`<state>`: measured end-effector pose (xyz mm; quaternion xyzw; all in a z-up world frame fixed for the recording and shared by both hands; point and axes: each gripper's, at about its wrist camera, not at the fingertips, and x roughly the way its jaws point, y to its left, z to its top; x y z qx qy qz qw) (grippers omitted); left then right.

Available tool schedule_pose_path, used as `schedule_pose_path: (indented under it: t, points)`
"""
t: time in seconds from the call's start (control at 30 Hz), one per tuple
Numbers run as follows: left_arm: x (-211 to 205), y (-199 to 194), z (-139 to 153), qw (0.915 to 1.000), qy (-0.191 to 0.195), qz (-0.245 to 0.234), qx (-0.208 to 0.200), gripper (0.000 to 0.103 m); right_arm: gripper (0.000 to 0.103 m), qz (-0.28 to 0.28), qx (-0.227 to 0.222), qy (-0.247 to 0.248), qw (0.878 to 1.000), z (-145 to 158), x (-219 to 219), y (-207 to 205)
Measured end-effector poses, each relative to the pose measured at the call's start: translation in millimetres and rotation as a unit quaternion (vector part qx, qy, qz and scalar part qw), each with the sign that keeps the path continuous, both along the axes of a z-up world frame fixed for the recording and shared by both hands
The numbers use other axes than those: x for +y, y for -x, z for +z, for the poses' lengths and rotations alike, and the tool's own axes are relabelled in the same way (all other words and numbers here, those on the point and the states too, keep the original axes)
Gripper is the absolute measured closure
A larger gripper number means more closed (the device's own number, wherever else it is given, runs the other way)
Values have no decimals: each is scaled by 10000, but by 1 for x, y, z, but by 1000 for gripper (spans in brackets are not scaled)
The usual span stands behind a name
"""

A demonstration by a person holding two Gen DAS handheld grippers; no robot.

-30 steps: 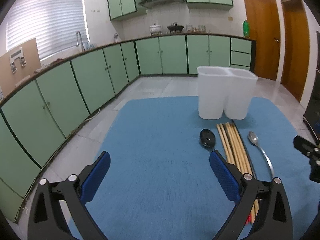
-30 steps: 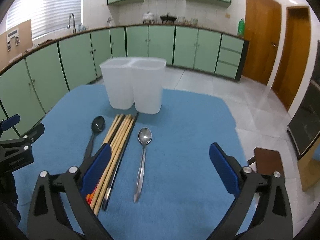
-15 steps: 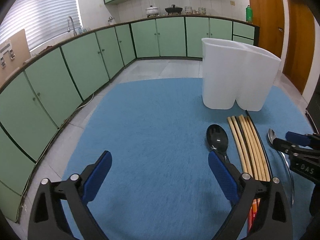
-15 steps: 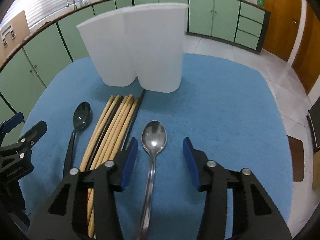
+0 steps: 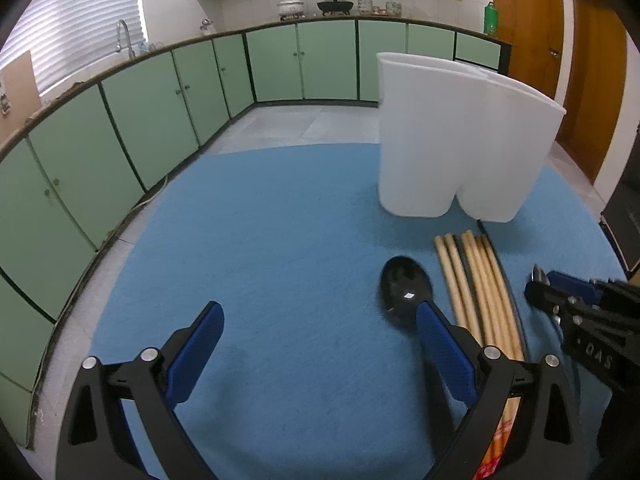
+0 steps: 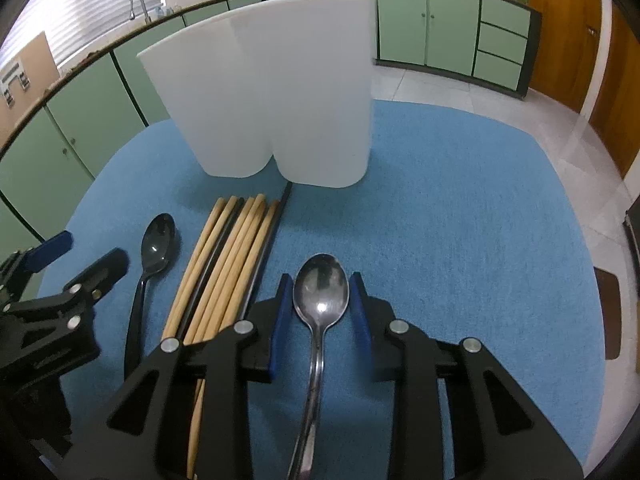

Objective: Organize utensils
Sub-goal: 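Grasp the black spoon with the left tool while the right tool grasps the steel spoon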

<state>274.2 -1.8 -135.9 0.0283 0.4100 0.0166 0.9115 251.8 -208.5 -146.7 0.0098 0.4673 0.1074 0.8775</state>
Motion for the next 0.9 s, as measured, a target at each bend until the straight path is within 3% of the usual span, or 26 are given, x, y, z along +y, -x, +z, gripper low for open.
schedule_pose_path:
  t: [0.4, 0.53, 0.63, 0.8, 0.9]
  points:
    - [-26, -39, -22, 9995, -81, -27, 319, 9, 75, -52, -26, -103, 9999, 1, -11, 2]
    - [-21, -44, -28, 9988, 195, -7, 447, 12, 75, -28, -32, -127, 9999, 1, -14, 3]
    - [-18, -47, -25, 9988, 269, -40, 414, 25, 75, -11, -10, -99, 9999, -1, -16, 3]
    - [-14, -45, -20, 9979, 500, -210, 355, 68, 75, -21, 50, -84, 10000, -1, -13, 0]
    - [-13, -41, -19, 9973, 594, -288, 325, 67, 76, -56, 56, -142, 9999, 0, -14, -1]
